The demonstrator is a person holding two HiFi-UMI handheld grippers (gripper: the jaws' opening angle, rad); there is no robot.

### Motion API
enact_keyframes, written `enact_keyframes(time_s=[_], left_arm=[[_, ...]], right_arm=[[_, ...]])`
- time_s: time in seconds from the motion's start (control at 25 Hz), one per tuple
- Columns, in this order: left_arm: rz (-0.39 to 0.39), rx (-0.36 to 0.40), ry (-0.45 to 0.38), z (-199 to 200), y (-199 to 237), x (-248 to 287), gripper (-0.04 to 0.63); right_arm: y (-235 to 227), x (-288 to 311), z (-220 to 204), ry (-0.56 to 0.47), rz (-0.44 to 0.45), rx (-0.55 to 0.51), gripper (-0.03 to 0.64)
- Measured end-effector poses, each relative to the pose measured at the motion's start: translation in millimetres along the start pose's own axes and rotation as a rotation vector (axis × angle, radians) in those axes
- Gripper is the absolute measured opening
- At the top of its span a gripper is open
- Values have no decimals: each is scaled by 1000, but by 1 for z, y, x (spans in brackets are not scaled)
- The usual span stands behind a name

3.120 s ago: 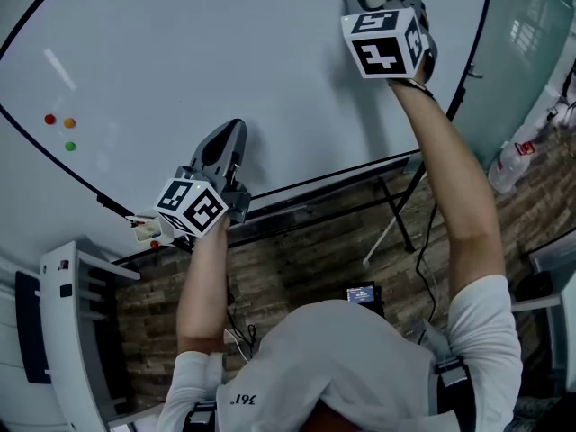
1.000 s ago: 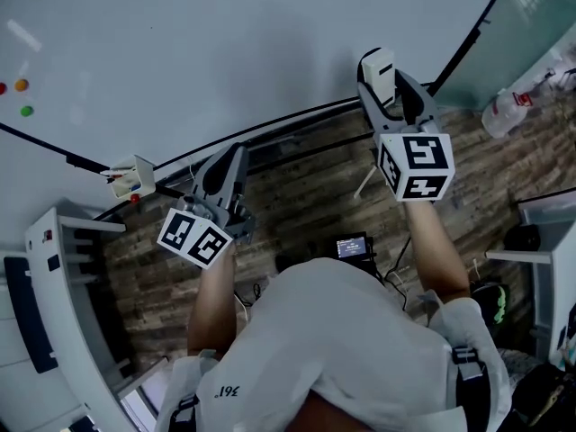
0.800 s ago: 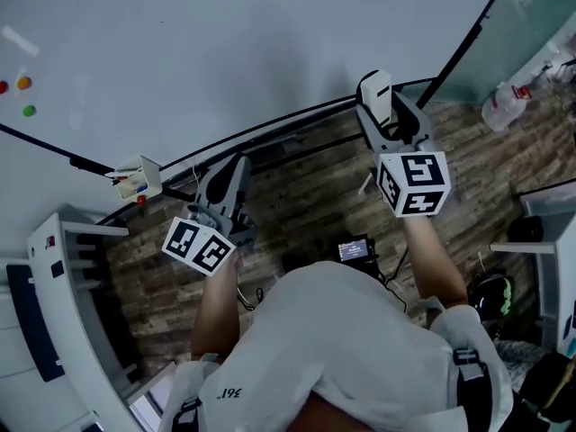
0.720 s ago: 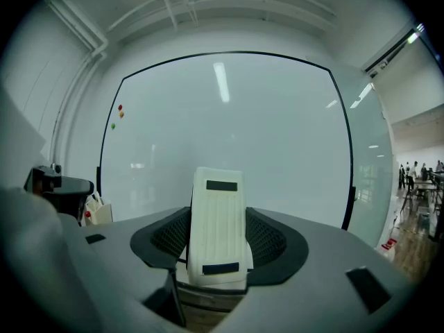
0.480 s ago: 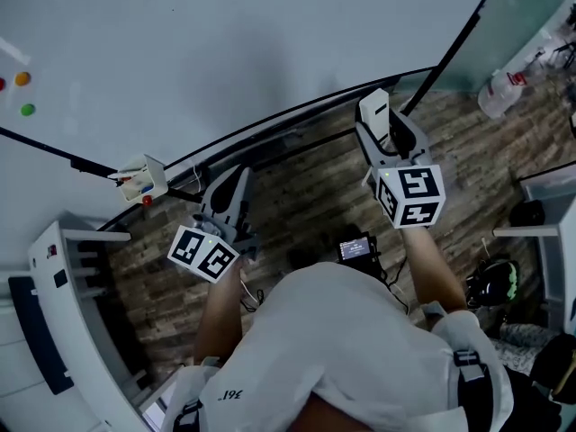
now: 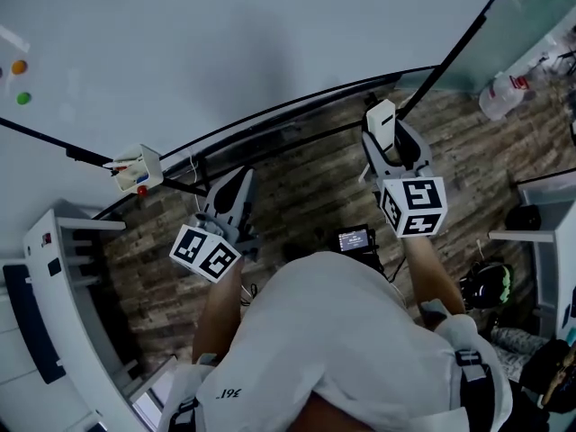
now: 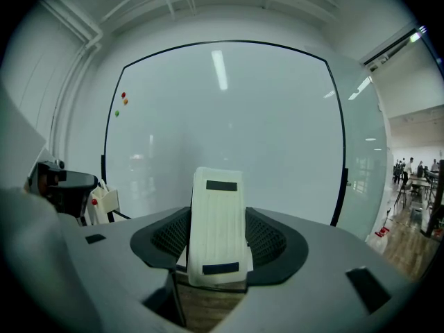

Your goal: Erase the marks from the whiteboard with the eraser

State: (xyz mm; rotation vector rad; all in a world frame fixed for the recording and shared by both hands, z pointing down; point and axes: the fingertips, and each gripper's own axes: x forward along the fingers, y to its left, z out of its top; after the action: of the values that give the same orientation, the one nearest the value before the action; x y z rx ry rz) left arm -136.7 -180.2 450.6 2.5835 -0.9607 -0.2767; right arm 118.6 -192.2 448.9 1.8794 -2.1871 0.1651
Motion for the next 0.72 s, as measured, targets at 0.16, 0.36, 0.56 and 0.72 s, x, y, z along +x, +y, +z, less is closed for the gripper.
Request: enact_keyframes(time_s=[0.16,0.36,0.56,0.72], left_arm=[[5,-6,-3,-6,-12,11,8],[8,-8,-1,-15,-26,20,8],[21,-18,1,-22,-32,23,8],[21,-23,5,-27,-38,26,8]], right_arm=[[-13,-3,-6,7,15,2,258],[-22,-7,-11,12,38,6,258],[-22,-5,-19,30,82,9,258],[-24,-4,-18,30,108,10,256]])
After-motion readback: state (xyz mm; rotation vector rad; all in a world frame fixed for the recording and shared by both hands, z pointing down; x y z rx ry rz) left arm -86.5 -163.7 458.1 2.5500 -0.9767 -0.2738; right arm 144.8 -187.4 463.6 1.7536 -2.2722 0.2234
